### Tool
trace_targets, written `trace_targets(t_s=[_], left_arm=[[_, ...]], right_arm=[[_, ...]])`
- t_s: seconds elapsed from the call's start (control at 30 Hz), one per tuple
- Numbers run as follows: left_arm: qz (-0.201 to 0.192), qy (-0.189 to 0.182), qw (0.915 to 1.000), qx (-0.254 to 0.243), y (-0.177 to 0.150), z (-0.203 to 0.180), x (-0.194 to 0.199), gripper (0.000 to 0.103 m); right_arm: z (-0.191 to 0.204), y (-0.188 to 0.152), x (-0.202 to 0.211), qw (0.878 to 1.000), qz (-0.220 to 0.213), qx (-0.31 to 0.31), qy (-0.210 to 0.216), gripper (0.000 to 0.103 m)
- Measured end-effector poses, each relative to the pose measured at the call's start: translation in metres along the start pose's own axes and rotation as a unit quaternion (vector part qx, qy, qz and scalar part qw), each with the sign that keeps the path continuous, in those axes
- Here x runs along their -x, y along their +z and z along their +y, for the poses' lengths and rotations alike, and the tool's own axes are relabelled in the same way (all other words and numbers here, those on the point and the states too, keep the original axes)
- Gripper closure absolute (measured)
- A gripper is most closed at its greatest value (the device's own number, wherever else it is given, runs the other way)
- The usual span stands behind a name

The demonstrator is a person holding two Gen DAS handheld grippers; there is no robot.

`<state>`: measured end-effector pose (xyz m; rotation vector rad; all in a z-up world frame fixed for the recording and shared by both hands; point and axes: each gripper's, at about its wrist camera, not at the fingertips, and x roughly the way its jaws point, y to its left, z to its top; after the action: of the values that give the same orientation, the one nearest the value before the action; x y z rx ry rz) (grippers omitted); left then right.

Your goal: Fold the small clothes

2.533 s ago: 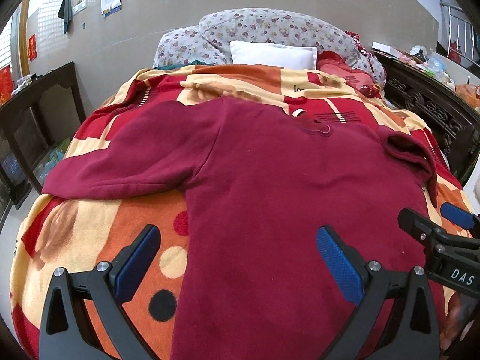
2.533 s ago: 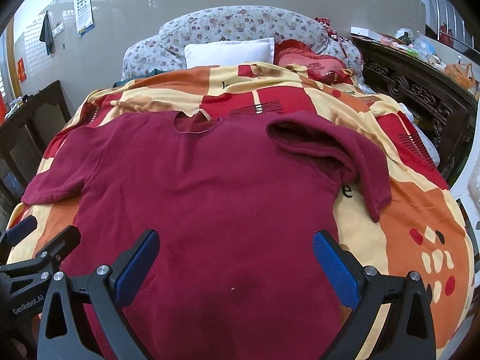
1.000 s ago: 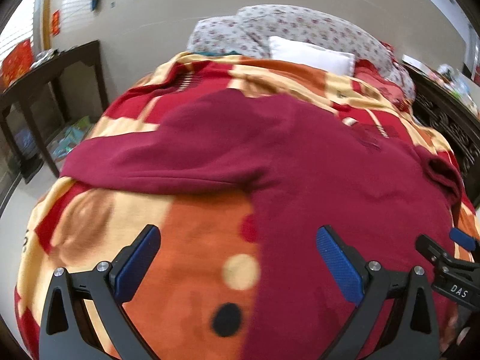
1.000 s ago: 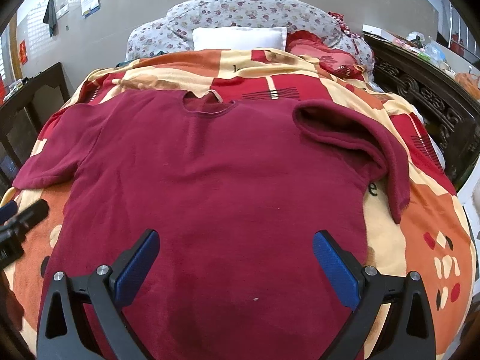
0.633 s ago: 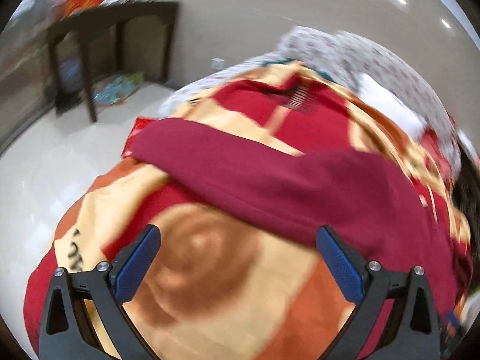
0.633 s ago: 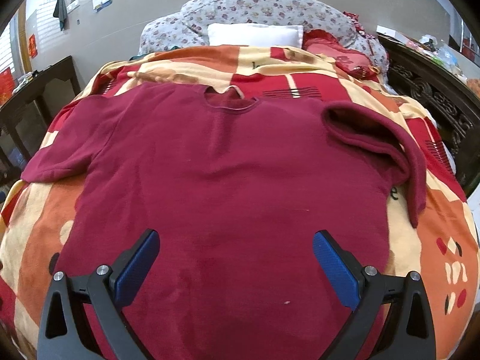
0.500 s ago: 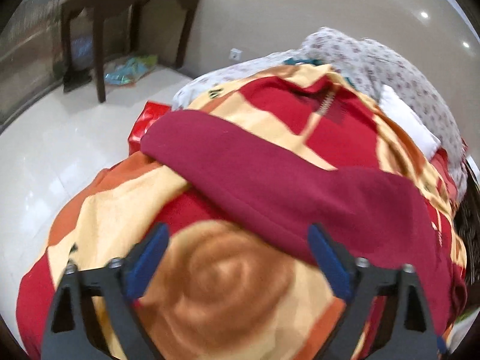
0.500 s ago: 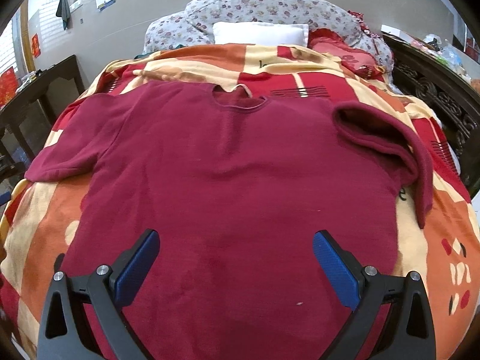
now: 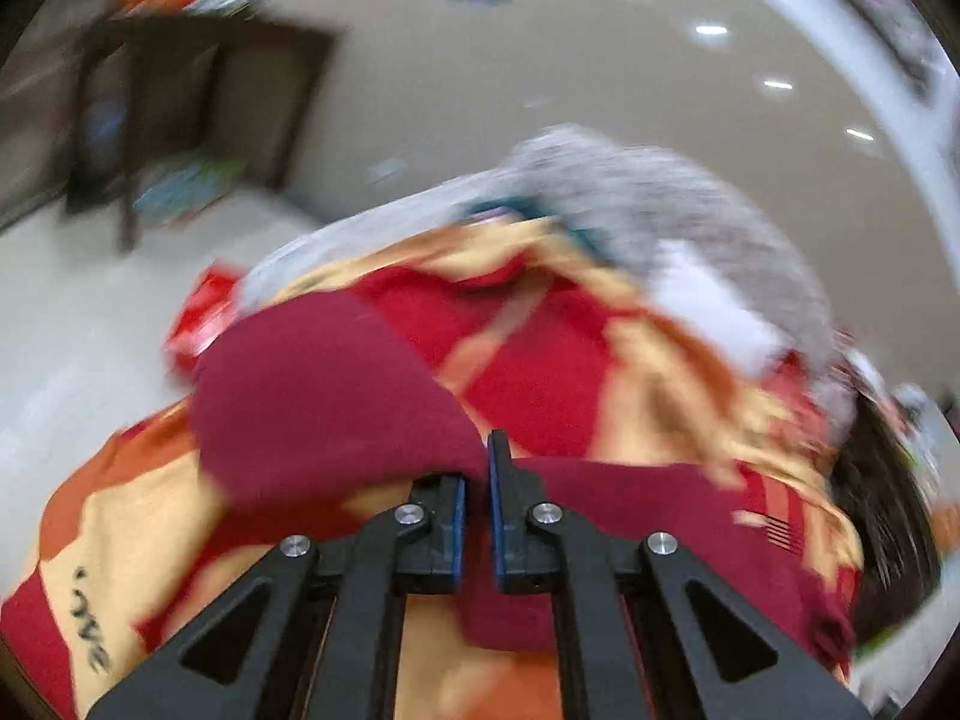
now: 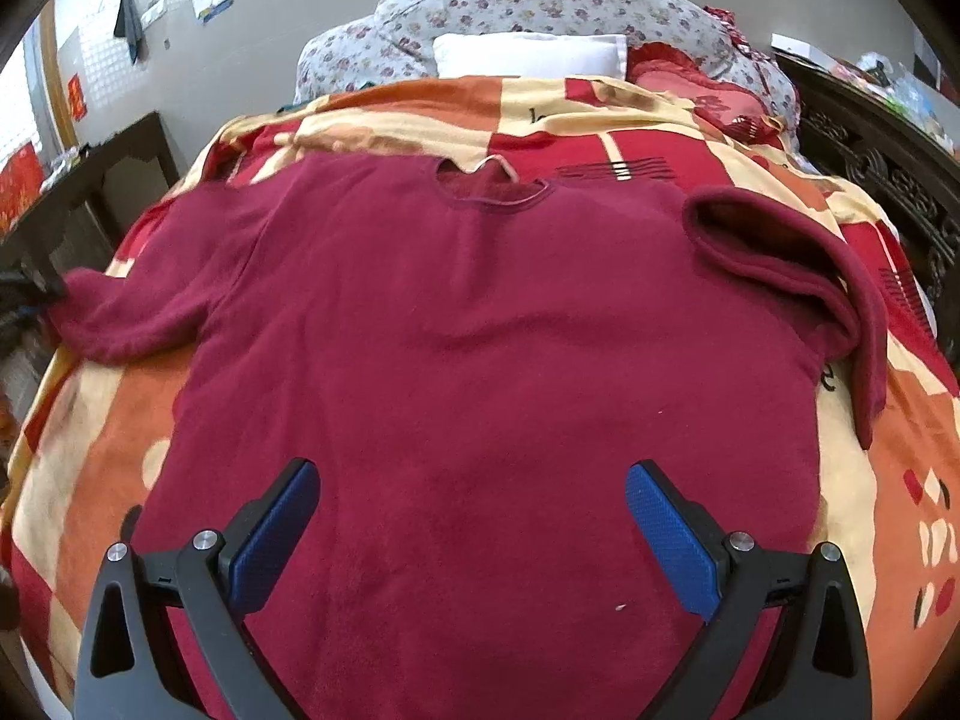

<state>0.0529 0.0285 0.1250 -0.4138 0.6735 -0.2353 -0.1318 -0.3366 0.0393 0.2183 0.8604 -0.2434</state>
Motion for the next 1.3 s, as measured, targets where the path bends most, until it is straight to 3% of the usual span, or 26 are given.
trace_targets(t_s=[0.07, 0.17, 0.3, 0.37, 0.4, 0.43, 0.57, 0.6, 0.67, 0.73, 0.83, 0.87, 0.97, 1.1, 1.23, 1.27, 1.3], left_arm=[[-0.008, -0.052, 0.9977, -0.041, -0.003, -0.048, 0.018, 0.097], [-0.001, -0.121, 0.9868, -0.108, -0.026, -0.121, 0.033, 0.097], [0.045, -0.178, 0.9680, -0.172, -0.077, -0.197, 0.011, 0.097], [0.092, -0.199, 0.9546, -0.201, -0.106, -0.220, -0.012, 0.089], [0.120, -0.203, 0.9471, -0.218, -0.124, -0.229, -0.028, 0.072], [0.133, -0.194, 0.9442, -0.231, -0.140, -0.234, -0.039, 0.056], [0.146, -0.181, 0.9388, -0.254, -0.165, -0.228, -0.044, 0.047], [0.149, -0.182, 0.9383, -0.253, -0.163, -0.222, -0.039, 0.039], [0.126, -0.190, 0.9398, -0.255, -0.152, -0.205, -0.017, 0.025], [0.078, -0.153, 0.9460, -0.275, -0.145, -0.181, 0.005, 0.012], [0.028, -0.060, 0.9536, -0.293, -0.134, -0.149, 0.011, 0.012], [0.030, -0.025, 0.9562, -0.290, -0.130, -0.136, 0.006, 0.012], [0.049, 0.026, 0.9646, -0.258, -0.124, -0.107, -0.017, 0.012], [0.074, 0.040, 0.9706, -0.226, -0.126, -0.086, -0.040, 0.012], [0.080, 0.050, 0.9703, -0.223, -0.130, -0.080, -0.054, 0.012], [0.081, 0.050, 0.9704, -0.222, -0.132, -0.079, -0.055, 0.012], [0.085, 0.050, 0.9702, -0.221, -0.133, -0.078, -0.058, 0.012]], right_arm=[[-0.006, 0.002, 0.002, 1.000, -0.003, -0.012, 0.003, 0.000], [-0.018, 0.003, 0.009, 0.999, -0.010, -0.032, 0.005, 0.000], [-0.042, 0.006, 0.019, 0.998, -0.021, -0.064, 0.001, 0.000], [-0.056, 0.005, 0.023, 0.996, -0.024, -0.082, -0.003, 0.000], [-0.063, 0.005, 0.026, 0.995, -0.024, -0.092, -0.004, 0.000], [-0.070, 0.005, 0.028, 0.994, -0.025, -0.102, -0.004, 0.000], [-0.094, 0.002, 0.039, 0.991, -0.027, -0.131, -0.011, 0.000], [-0.099, 0.002, 0.042, 0.990, -0.031, -0.134, -0.014, 0.000], [-0.105, 0.005, 0.047, 0.990, -0.038, -0.137, -0.018, 0.000], [-0.105, 0.011, 0.048, 0.991, -0.037, -0.132, -0.008, 0.000], [-0.092, 0.022, 0.045, 0.994, -0.044, -0.101, 0.001, 0.000], [-0.083, 0.027, 0.043, 0.995, -0.047, -0.083, 0.006, 0.000], [-0.049, 0.041, 0.029, 0.998, -0.045, -0.026, 0.021, 0.000], [0.007, 0.057, 0.008, 0.997, -0.050, 0.053, 0.033, 0.000], [0.056, 0.067, -0.023, 0.989, -0.055, 0.136, -0.006, 0.004], [0.065, 0.069, -0.036, 0.986, -0.050, 0.158, -0.025, 0.013], [0.070, 0.070, -0.051, 0.983, -0.040, 0.176, -0.043, 0.043]])
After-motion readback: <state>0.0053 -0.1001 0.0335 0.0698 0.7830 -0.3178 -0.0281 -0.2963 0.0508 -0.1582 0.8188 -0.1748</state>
